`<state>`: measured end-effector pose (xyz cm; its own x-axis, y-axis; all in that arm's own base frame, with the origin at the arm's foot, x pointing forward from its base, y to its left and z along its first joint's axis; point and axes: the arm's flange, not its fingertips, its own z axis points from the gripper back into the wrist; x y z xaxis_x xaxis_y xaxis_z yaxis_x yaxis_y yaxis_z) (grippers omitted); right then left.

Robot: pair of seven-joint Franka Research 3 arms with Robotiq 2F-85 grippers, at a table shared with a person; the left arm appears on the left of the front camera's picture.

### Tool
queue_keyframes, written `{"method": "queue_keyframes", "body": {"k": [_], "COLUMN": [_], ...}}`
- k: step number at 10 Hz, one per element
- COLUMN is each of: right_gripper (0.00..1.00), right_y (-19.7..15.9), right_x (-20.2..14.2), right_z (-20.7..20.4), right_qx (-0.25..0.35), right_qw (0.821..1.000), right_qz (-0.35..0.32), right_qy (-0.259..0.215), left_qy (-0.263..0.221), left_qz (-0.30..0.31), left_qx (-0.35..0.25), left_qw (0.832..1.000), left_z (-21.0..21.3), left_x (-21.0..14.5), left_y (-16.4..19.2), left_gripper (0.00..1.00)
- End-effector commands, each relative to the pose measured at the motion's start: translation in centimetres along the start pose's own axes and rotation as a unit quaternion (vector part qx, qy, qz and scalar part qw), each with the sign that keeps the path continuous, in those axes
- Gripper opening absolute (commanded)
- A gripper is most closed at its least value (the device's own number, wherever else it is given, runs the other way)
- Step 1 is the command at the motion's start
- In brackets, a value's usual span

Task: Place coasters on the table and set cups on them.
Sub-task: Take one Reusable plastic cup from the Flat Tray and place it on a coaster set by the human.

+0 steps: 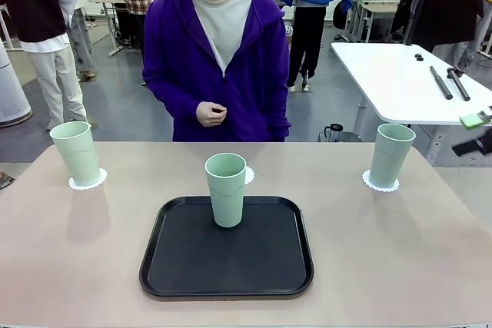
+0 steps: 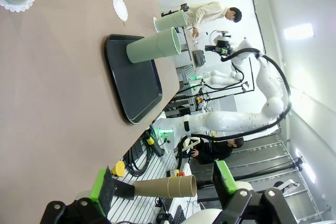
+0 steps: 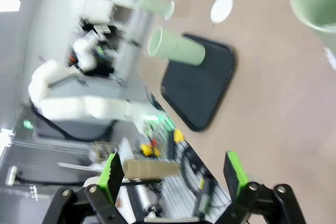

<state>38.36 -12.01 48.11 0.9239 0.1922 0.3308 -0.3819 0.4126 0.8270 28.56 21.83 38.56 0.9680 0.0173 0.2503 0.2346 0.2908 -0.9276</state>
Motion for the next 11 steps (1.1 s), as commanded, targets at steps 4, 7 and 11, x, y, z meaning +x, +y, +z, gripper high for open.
{"method": "queue_keyframes", "body": {"k": [4, 7, 11], "right_gripper": [1.0, 1.0, 1.0], "right_y": [11.6, 12.2, 9.1], "right_x": [6.3, 6.7, 6.7], "right_z": [-15.3, -24.6, -31.8], "right_qx": [-0.242, -0.282, -0.3], "right_qw": [0.933, 0.872, 0.835], "right_qz": [0.233, 0.356, 0.397], "right_qy": [0.129, 0.181, 0.236], "left_qy": [-0.006, -0.006, -0.006], "left_qz": [-0.007, -0.007, -0.007], "left_qx": [-0.005, -0.005, -0.005], "left_qw": [1.0, 1.0, 1.0], "left_z": [0.2, 0.2, 0.2], "left_x": [-0.1, -0.1, -0.1], "left_y": [-0.1, -0.1, -0.1], "left_gripper": [1.0, 1.0, 1.0]}}
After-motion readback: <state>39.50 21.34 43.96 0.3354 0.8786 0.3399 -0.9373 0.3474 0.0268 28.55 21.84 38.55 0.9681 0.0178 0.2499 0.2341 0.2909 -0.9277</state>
